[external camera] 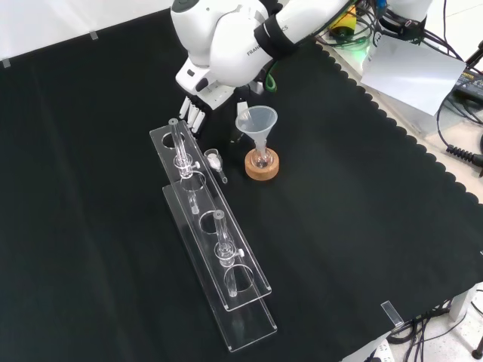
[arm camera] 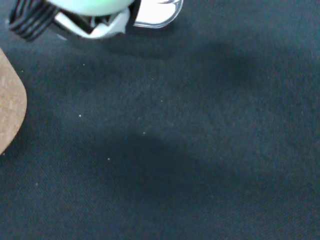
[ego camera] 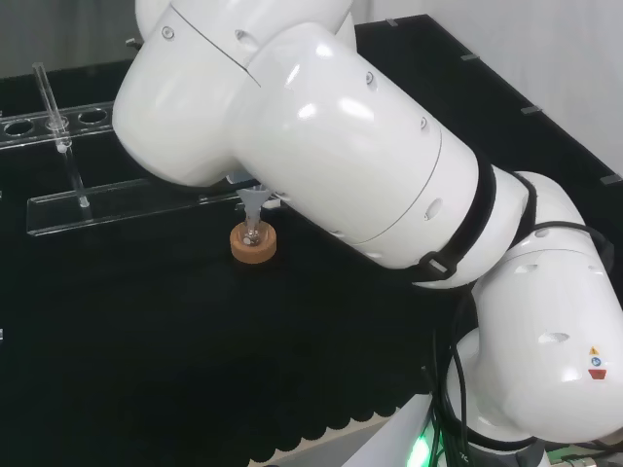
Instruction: Pick up the weighing funnel.
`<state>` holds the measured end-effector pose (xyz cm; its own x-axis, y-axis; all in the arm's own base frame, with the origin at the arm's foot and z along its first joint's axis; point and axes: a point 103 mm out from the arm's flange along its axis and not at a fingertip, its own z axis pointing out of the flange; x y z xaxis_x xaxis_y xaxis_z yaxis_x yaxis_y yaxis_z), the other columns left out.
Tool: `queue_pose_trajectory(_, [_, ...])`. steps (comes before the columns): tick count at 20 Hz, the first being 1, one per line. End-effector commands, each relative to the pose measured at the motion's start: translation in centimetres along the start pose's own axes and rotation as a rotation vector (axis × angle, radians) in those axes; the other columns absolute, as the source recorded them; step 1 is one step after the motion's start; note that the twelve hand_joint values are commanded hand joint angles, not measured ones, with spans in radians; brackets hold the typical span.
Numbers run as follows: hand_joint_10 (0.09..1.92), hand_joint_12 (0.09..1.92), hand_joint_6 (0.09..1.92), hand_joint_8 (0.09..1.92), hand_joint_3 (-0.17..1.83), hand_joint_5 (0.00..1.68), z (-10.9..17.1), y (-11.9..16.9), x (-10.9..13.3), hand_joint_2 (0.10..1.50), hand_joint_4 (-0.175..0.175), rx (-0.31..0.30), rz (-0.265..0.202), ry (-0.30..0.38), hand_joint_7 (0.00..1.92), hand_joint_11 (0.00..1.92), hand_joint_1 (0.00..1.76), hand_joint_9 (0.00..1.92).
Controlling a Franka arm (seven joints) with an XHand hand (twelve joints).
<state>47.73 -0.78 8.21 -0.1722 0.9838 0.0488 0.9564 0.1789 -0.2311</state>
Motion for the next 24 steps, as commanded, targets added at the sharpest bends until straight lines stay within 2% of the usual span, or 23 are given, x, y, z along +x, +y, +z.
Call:
queue_pose_trajectory(1, [0.54, 1.26, 0.47, 0.73, 0.6, 0.52, 0.46, 0.39, 0.37, 0.62, -0.066, 0.007, 0.013, -0.004, 0.59, 0.57, 0.81, 0.86])
queue_pose_trajectory(5, [0.54, 1.26, 0.51, 0.74, 0.58, 0.5, 0.72, 0.67, 0.42, 0.63, -0.067, 0.006, 0.022, 0.017, 0.59, 0.57, 0.79, 0.86])
queue_pose_trajectory(19, [0.55, 1.26, 0.55, 0.74, 0.56, 0.5, 0.95, 0.97, 0.46, 0.64, -0.07, -0.01, 0.011, 0.041, 0.59, 0.58, 0.81, 0.86])
queue_pose_trajectory(24, [0.55, 1.26, 0.58, 0.74, 0.56, 0.54, 1.36, 1.39, 0.86, 0.64, -0.069, -0.001, 0.01, 0.028, 0.59, 0.59, 0.84, 0.86])
